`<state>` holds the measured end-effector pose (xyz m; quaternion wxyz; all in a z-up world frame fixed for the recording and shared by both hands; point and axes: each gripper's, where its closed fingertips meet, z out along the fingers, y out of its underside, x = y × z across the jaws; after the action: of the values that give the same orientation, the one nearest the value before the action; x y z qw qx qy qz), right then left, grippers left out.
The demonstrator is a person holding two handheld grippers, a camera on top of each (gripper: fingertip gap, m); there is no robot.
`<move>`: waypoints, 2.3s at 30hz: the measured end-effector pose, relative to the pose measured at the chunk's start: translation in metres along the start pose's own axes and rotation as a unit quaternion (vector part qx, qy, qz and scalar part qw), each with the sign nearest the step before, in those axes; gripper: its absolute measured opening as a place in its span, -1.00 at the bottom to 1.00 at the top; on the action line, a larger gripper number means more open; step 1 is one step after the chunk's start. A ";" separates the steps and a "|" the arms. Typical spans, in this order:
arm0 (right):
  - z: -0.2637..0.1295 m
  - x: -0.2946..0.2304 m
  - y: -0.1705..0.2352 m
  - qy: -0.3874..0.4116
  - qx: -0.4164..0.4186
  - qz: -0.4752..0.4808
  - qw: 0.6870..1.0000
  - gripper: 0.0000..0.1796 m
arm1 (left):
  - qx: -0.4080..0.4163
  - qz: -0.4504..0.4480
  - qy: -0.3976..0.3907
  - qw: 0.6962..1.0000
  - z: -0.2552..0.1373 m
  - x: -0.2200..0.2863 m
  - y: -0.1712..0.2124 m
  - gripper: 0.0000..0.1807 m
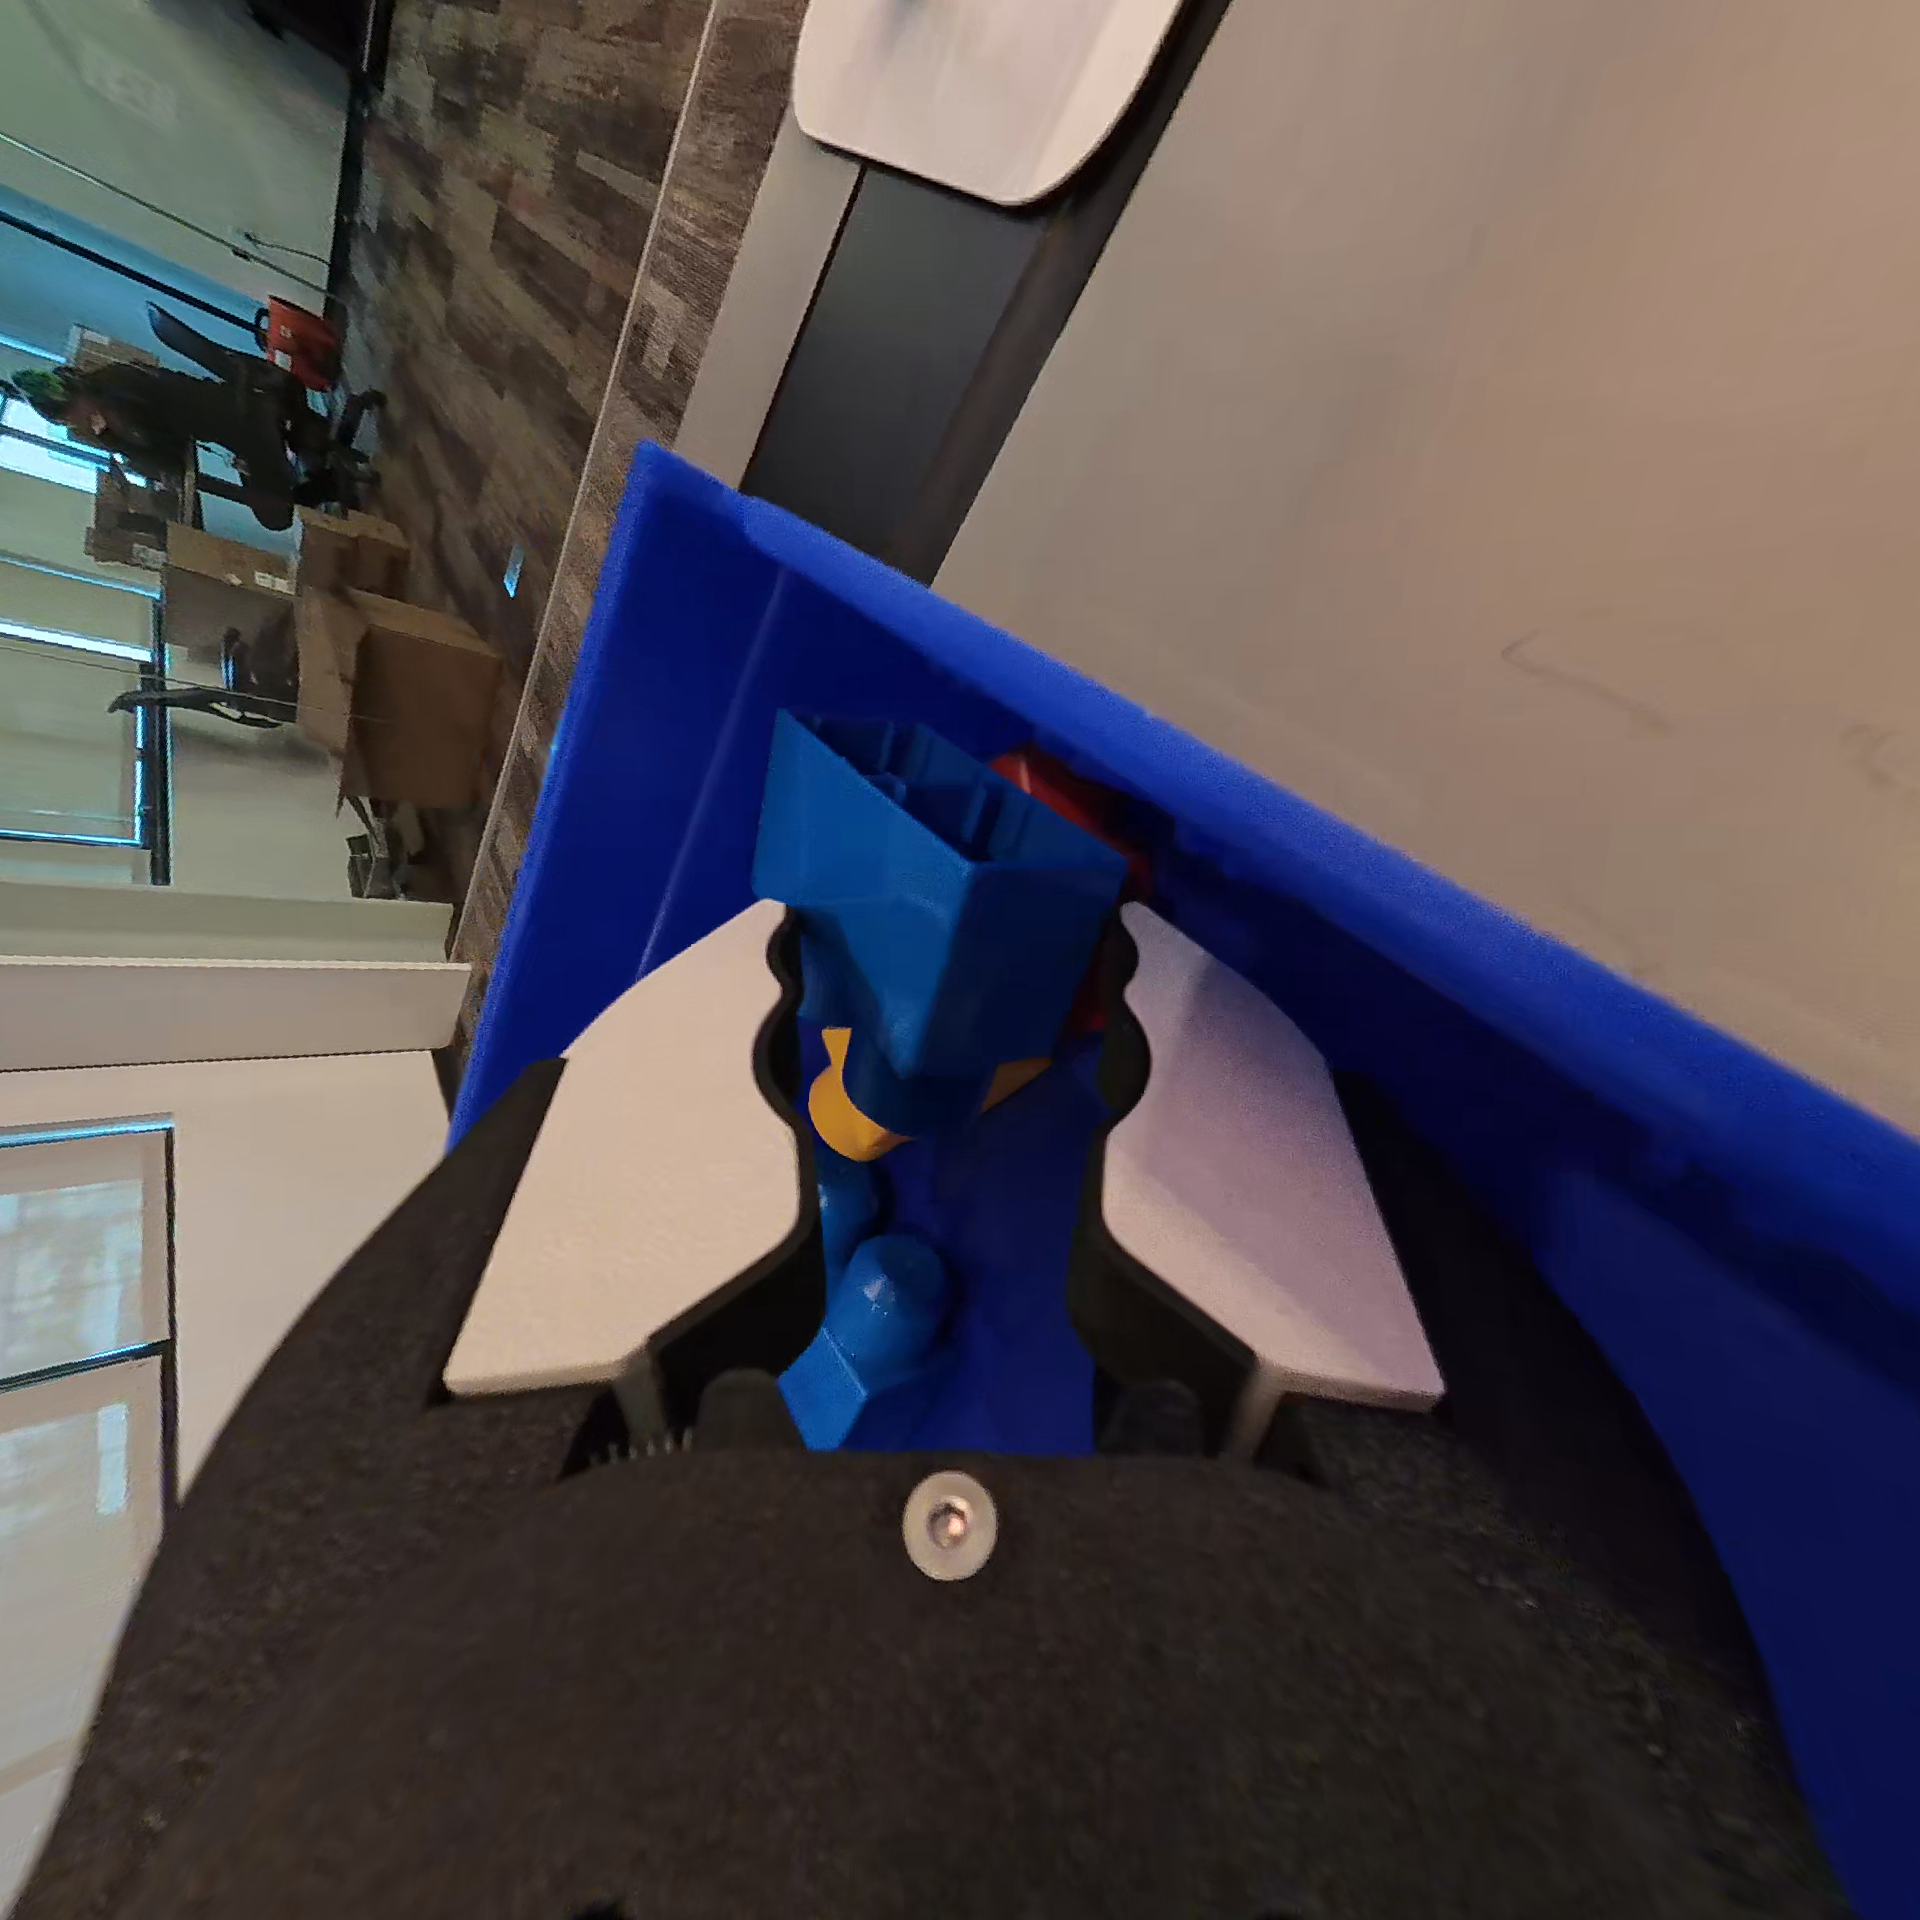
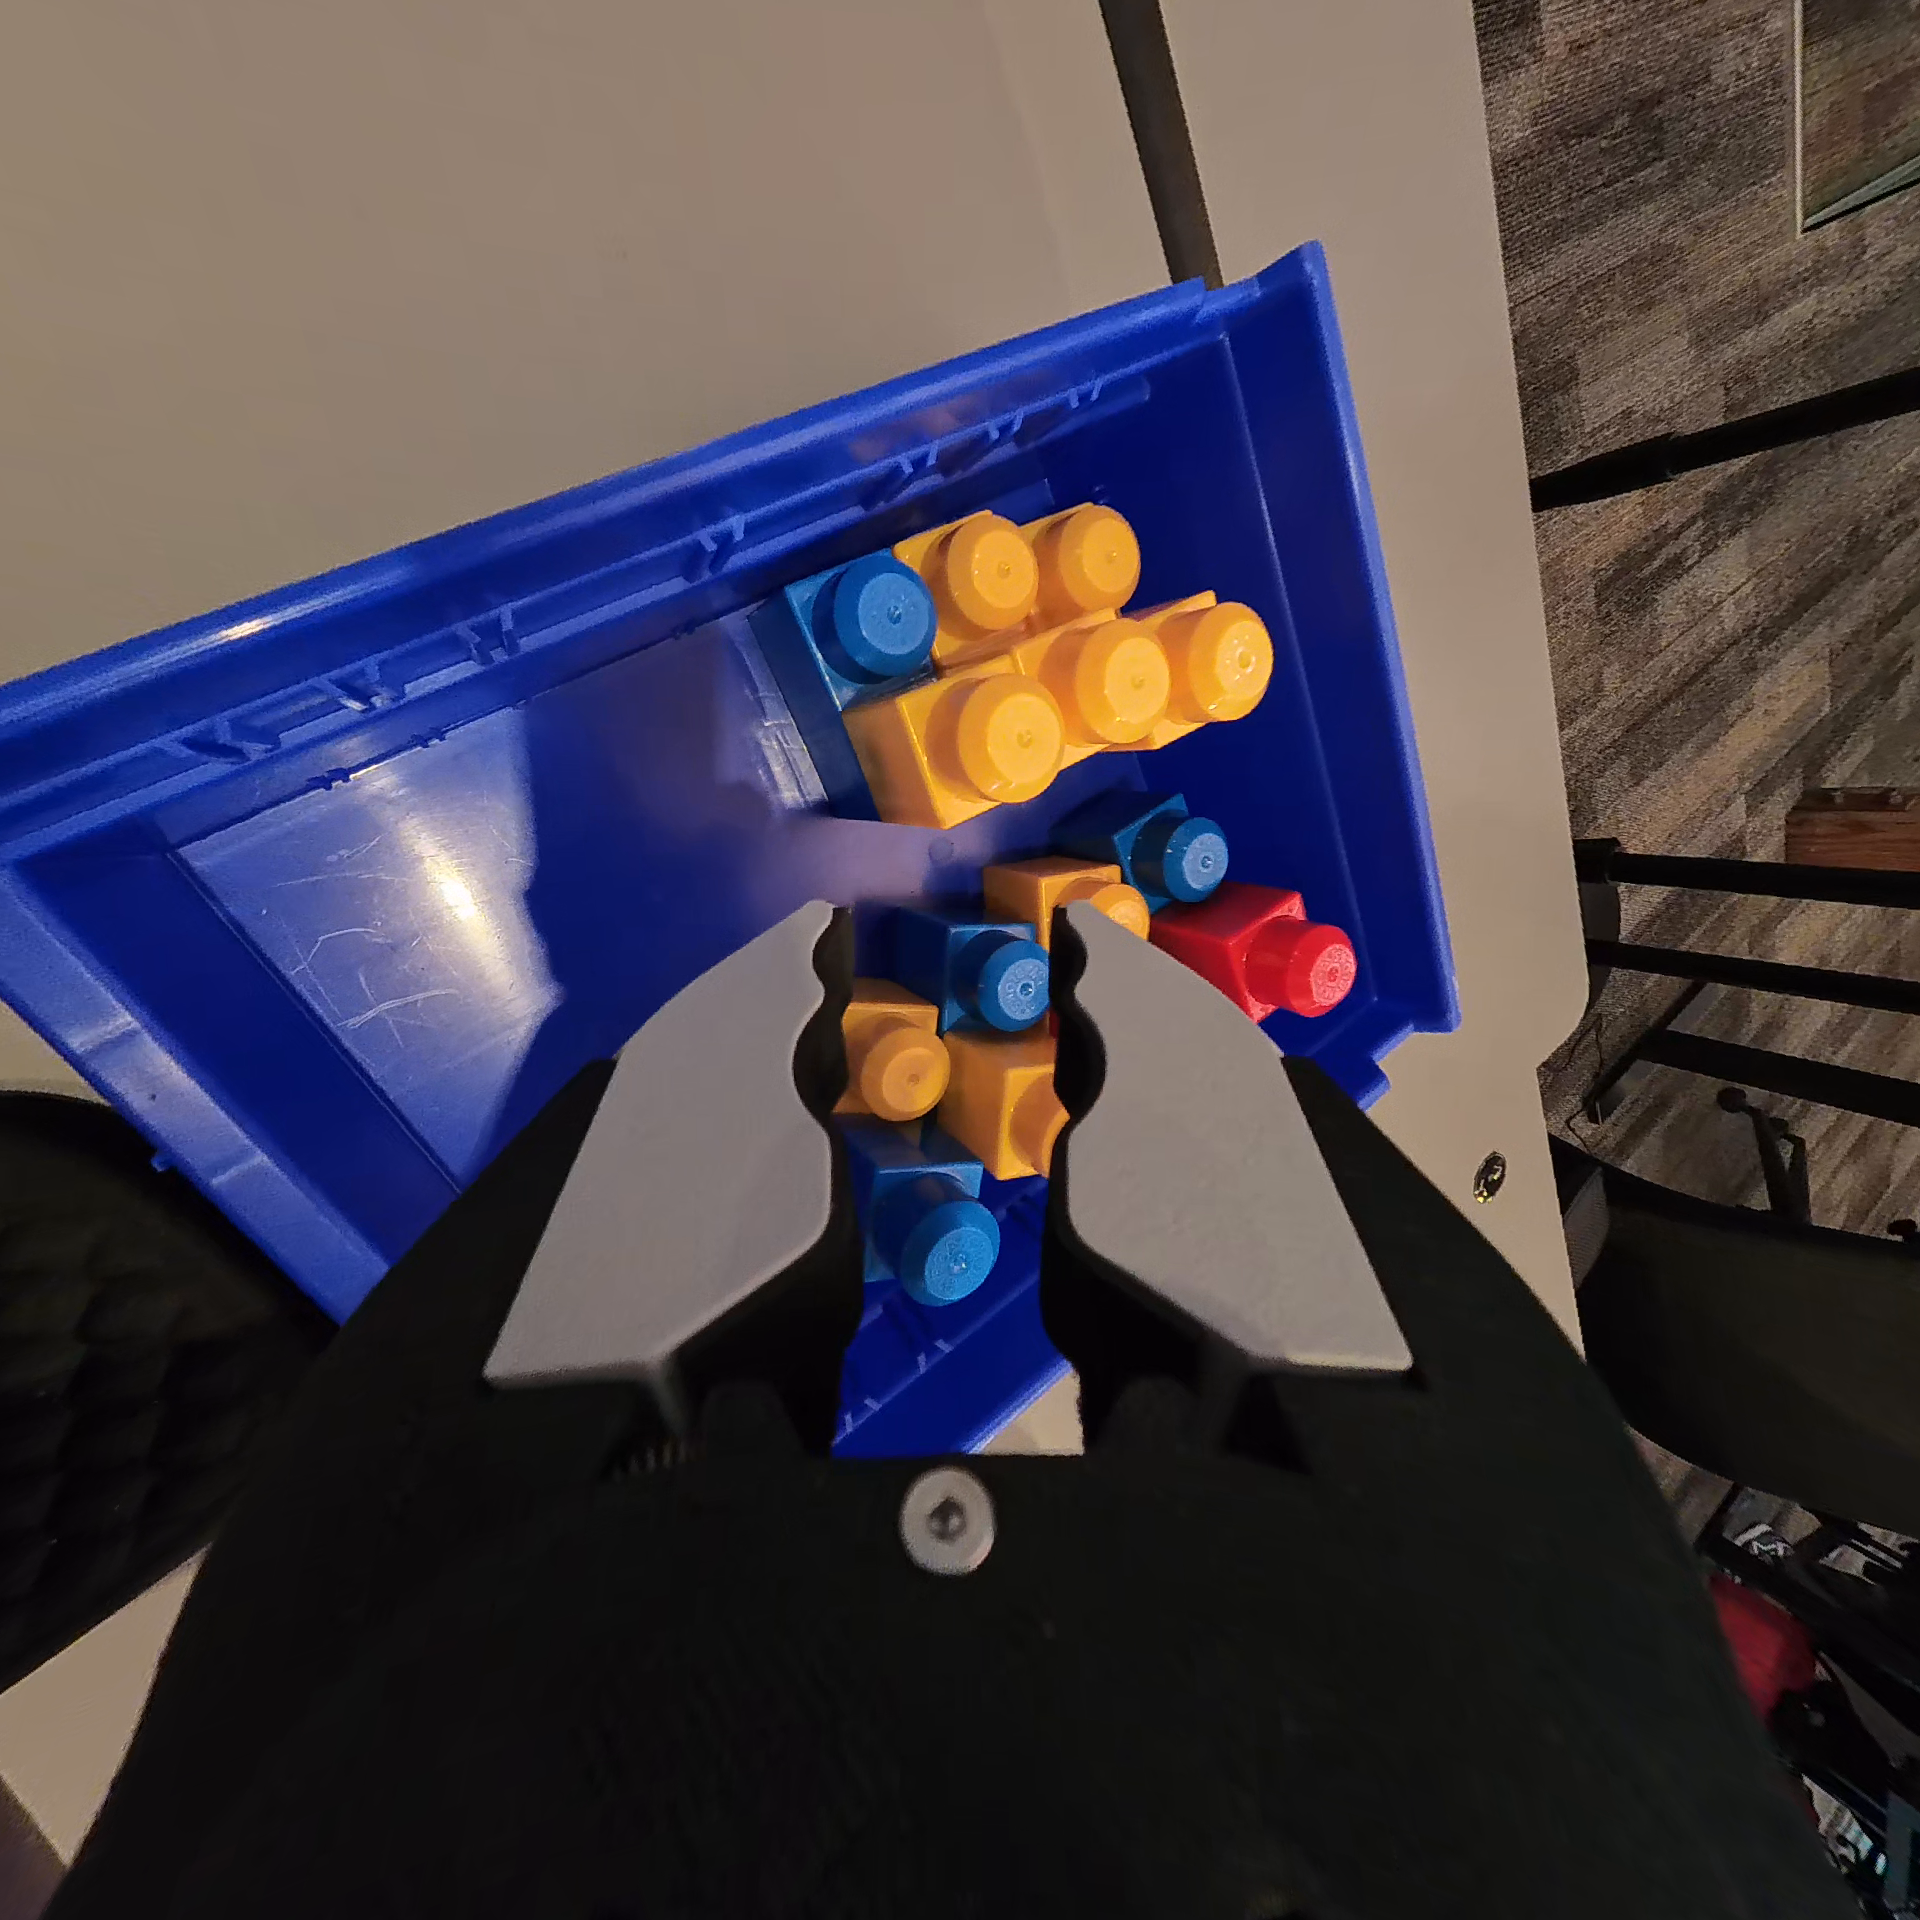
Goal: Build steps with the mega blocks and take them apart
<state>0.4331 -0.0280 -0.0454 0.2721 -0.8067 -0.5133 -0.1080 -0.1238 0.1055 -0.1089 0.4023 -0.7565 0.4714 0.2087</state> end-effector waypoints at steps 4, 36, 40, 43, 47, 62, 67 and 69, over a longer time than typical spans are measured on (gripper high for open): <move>0.001 -0.001 -0.001 -0.001 -0.001 -0.002 1.000 -0.58 | 0.030 -0.037 0.018 0.999 -0.012 -0.005 -0.008 -0.51; -0.119 -0.133 -0.276 -0.402 0.587 0.153 0.686 -0.35 | 0.527 -0.286 0.519 0.610 -0.292 0.077 -0.264 -0.58; -0.116 -0.138 -0.277 -0.382 0.598 0.128 0.693 -0.63 | 0.517 -0.268 0.521 0.624 -0.286 0.090 -0.266 -0.58; -0.104 -0.136 -0.269 -0.372 0.546 0.113 0.742 -0.65 | 0.492 -0.206 0.461 0.709 -0.268 0.096 -0.259 -0.58; -0.081 -0.138 -0.252 -0.296 0.445 0.049 0.844 -0.67 | 0.449 -0.134 0.385 0.795 -0.252 0.113 -0.255 -0.57; -0.086 -0.130 -0.262 -0.236 0.488 0.051 0.839 -0.32 | 0.552 -0.287 0.410 0.667 -0.275 0.078 -0.271 -0.59; -0.116 -0.131 -0.281 -0.346 0.611 0.153 0.695 -0.32 | 0.578 -0.344 0.422 0.608 -0.281 0.067 -0.269 -0.59; -0.120 -0.134 -0.283 -0.373 0.627 0.171 0.662 -0.37 | 0.576 -0.341 0.431 0.605 -0.282 0.075 -0.273 -0.59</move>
<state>0.1345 -0.1053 0.0862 0.5130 -0.4913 -0.3710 0.5982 0.1339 -0.0994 0.1178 0.5471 -0.4763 0.3208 -0.6091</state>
